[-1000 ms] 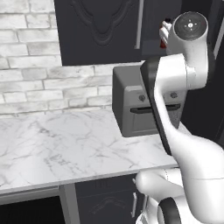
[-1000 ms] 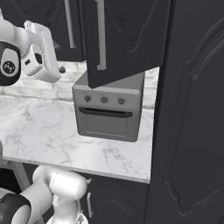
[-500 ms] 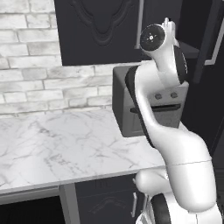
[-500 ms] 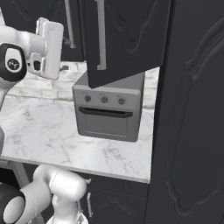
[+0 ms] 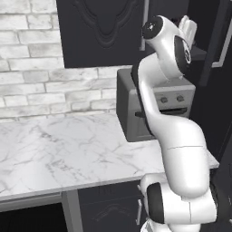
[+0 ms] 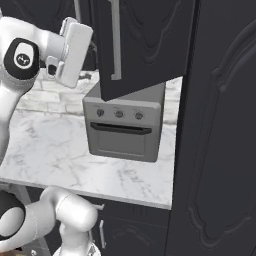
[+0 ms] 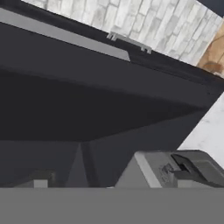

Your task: Move the ketchup and condiment bottle from the cabinet to the dining counter.

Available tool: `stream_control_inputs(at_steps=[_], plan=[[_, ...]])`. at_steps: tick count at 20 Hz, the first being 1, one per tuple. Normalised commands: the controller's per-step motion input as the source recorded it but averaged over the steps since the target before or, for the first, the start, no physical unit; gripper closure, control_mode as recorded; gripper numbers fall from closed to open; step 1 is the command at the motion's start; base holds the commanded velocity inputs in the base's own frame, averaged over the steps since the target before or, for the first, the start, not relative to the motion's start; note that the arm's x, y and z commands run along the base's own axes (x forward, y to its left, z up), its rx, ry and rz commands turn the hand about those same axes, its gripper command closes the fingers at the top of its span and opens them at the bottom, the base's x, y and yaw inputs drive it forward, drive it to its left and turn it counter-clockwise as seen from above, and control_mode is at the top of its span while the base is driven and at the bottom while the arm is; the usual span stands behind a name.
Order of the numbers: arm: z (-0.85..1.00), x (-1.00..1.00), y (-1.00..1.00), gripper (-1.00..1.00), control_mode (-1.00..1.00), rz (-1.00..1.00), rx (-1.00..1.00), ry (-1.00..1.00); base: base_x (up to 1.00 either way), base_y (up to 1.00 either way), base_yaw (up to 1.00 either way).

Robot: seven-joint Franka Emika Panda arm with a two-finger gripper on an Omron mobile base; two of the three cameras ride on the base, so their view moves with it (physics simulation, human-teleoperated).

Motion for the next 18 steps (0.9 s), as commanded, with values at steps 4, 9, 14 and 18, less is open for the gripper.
stream_control_inputs(at_steps=[4, 9, 14, 18], plan=[[-0.3, 0.14, -0.2, -1.0, -1.0, -0.35, 0.27, -0.28, 0.0, 0.0, 0.0], [-0.48, 0.16, -0.06, -1.0, -1.0, -0.32, 0.2, -0.44, 0.0, 0.0, 0.0], [-0.45, 0.05, -0.07, -1.0, -1.0, -0.3, 0.17, -0.46, 0.0, 0.0, 0.0], [-0.5, -0.12, -0.27, -1.0, -1.0, -0.31, 0.06, -0.48, 0.0, 0.0, 0.0]])
